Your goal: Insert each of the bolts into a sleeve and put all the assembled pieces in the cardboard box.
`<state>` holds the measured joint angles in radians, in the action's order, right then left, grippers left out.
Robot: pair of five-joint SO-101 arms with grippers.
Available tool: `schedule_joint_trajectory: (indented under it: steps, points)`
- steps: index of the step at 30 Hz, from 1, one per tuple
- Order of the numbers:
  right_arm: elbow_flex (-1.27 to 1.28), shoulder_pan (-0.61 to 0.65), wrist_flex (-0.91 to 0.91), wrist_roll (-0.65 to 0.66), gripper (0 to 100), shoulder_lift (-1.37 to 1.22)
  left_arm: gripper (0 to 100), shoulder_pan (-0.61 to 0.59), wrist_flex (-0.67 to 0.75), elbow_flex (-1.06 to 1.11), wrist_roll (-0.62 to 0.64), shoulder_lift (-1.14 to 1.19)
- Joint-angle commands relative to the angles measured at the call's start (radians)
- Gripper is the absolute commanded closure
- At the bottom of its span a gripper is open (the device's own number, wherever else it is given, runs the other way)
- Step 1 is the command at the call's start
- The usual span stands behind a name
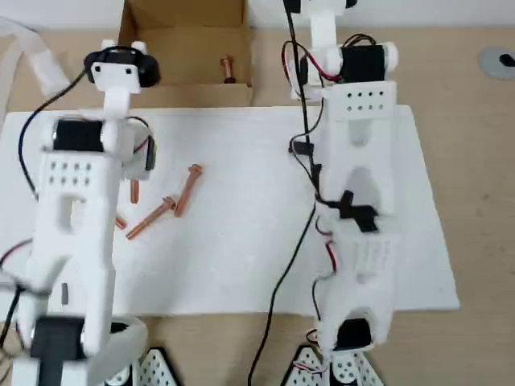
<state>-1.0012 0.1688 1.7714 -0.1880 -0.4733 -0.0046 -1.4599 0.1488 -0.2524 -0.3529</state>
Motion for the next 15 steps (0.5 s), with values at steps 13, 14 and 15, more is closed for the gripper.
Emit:
schedule_joint_trajectory:
  steps: [13,14,15]
  points:
    - [0.846,-0.054,-0.146,0.143,86.4,0.315,99,0.018,0.006,0.23,-0.002,-0.452]
    - [0.866,-0.062,-0.187,0.183,86.4,0.315,99,0.018,0.006,0.239,-0.002,-0.467]
    - [0.888,-0.071,-0.227,0.227,86.4,0.315,99,0.018,0.006,0.249,-0.002,-0.481]
